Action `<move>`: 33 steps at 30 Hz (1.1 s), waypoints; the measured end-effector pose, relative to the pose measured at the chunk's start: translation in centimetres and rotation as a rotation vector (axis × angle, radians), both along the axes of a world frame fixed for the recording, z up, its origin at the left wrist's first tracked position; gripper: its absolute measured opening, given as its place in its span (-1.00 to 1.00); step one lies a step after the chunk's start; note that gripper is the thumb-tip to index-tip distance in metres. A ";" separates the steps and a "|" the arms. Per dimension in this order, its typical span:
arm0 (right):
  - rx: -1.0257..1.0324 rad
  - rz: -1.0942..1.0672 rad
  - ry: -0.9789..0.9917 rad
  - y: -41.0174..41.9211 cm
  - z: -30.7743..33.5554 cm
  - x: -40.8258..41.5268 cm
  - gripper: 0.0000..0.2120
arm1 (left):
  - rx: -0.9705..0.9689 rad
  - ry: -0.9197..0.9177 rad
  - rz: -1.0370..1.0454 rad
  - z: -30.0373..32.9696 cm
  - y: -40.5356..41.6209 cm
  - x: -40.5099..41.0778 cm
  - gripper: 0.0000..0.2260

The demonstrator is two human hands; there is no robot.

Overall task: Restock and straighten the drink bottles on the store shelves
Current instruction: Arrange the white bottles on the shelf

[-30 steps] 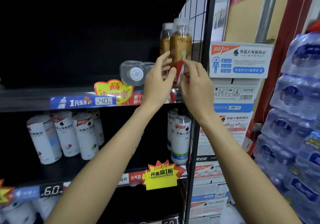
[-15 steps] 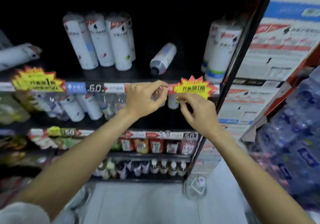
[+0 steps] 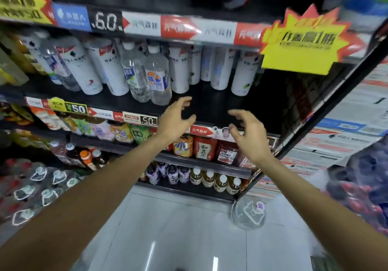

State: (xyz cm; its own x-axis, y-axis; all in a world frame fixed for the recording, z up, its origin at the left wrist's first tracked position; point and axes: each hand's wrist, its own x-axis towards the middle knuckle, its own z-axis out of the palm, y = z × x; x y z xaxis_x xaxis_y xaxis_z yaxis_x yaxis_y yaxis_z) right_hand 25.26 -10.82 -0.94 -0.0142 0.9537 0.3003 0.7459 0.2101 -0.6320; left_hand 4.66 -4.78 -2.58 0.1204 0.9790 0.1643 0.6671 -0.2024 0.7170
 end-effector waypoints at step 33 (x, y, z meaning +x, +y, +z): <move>0.284 -0.276 0.044 21.2 -4.2 5.3 0.00 | 0.443 -0.001 0.185 -2.3 20.6 12.5 -0.12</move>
